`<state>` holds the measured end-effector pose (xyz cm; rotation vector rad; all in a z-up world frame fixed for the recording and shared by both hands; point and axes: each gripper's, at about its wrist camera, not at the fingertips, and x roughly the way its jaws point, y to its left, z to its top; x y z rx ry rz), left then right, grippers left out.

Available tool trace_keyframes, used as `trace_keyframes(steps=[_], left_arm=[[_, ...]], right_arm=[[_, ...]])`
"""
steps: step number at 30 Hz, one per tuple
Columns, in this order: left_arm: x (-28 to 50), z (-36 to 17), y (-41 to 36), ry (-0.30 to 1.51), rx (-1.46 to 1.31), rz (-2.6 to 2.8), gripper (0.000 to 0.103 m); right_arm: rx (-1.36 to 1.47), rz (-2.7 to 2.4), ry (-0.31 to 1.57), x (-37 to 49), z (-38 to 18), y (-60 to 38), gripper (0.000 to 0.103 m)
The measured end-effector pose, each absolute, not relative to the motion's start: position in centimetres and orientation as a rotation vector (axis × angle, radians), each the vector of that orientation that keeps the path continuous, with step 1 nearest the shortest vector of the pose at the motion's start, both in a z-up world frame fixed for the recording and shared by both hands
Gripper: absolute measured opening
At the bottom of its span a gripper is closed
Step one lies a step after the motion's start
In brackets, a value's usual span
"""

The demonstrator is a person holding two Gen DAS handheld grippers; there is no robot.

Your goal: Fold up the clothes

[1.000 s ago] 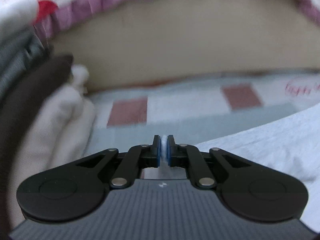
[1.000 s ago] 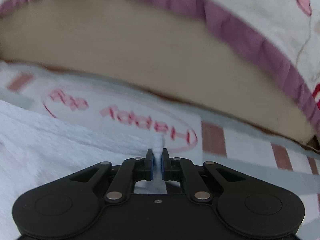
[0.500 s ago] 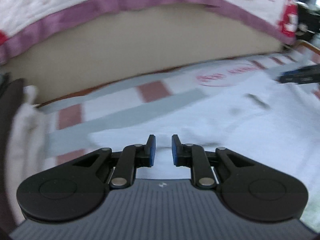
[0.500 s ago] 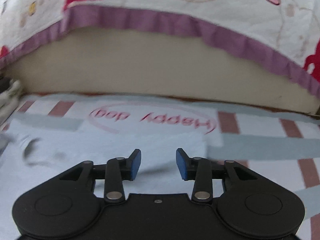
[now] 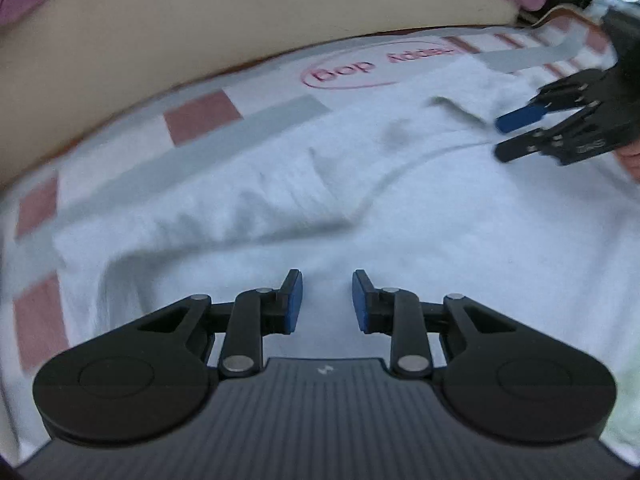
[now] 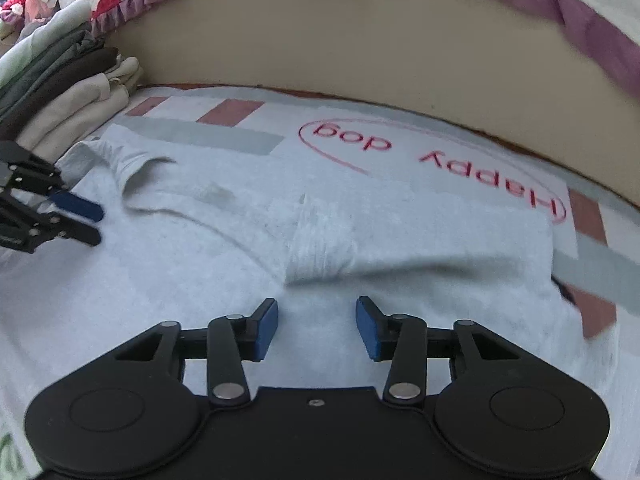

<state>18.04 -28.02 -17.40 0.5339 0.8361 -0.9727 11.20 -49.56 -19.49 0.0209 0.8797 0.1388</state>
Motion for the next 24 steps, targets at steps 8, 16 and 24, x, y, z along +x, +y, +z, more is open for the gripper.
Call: trace_keyframes(steps=[8,16,24], left_arm=[[23.1,-16.7,-32.5,0.656,0.663,-0.664,0.033],[27.2,-16.5,-28.3,0.752,0.557,-0.528,0.033],[27.4,-14.4,-22.1,0.833,0.392,-0.502,0.044]], right_arm=[[0.045,0.096,0.796,16.5,-19.4,-50.7,0.064],[0.234,-0.106,0.748,18.1,-17.4,-53.8,0.061],[0.231,-0.059,0.793,17.0,-15.9,-53.8,0.061]])
